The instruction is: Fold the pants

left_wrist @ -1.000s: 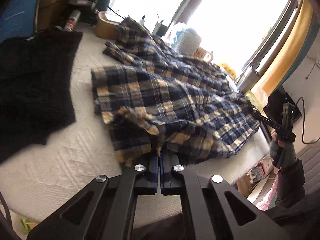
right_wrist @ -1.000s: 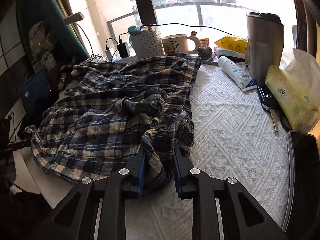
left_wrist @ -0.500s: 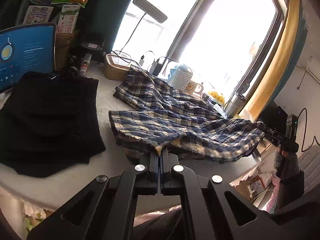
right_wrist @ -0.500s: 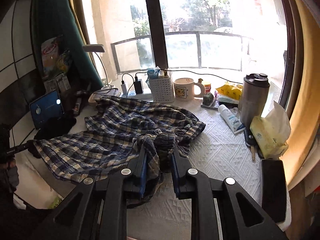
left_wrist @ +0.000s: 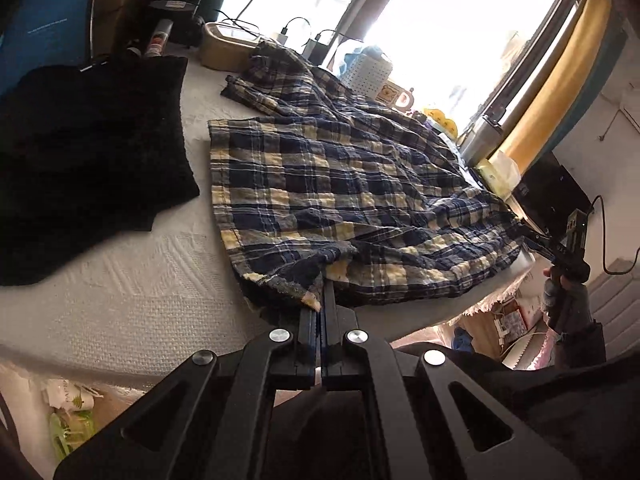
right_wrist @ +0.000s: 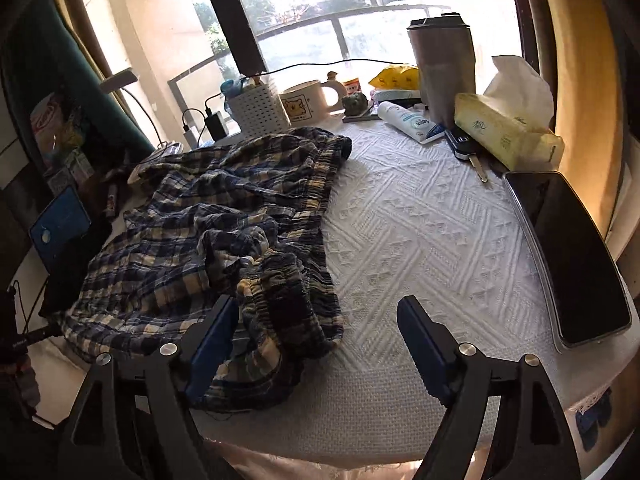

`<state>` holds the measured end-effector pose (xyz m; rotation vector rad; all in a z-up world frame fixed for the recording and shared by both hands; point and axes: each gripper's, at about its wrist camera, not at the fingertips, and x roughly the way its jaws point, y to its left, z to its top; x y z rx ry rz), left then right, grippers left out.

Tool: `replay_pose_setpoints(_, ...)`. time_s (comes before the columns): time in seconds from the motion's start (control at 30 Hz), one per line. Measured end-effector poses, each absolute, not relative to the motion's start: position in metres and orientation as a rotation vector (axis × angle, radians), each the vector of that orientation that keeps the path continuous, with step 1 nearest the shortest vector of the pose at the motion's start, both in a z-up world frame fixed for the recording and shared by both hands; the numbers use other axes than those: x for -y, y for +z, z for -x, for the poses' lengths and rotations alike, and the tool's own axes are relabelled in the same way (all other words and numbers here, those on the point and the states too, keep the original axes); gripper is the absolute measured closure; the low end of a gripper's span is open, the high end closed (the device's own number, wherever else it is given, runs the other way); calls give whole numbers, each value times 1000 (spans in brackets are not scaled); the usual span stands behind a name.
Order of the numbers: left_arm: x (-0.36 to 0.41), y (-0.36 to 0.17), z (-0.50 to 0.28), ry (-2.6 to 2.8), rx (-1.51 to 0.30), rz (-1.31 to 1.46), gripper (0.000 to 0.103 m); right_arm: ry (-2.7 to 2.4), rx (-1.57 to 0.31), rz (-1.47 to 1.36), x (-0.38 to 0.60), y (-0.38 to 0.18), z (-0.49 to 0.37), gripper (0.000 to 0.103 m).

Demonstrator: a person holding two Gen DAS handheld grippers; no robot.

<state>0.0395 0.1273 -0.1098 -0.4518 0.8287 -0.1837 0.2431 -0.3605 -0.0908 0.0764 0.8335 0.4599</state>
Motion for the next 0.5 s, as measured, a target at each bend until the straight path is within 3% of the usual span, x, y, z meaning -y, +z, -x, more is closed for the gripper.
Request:
replay_pose_setpoints(0.13, -123, -110, -38, -193, -809, 426, 102, 435, -767, 20, 369, -89, -225, 20)
replay_pose_setpoints(0.2, -120, -112, -38, -191, -808, 401, 92, 408, -727, 113, 368, -91, -215, 20)
replay_pose_setpoints(0.27, -116, -113, -36, -189, -807, 371, 46, 420, -723, 139, 370, -95, -210, 20)
replay_pose_setpoints(0.33, -112, -112, -32, -205, -796, 357, 34, 413, -728, 153, 375, -98, -208, 20)
replay_pose_setpoints(0.5, -98, -116, -33, -214, -811, 296, 32, 423, -707, 159, 381, -98, -205, 20)
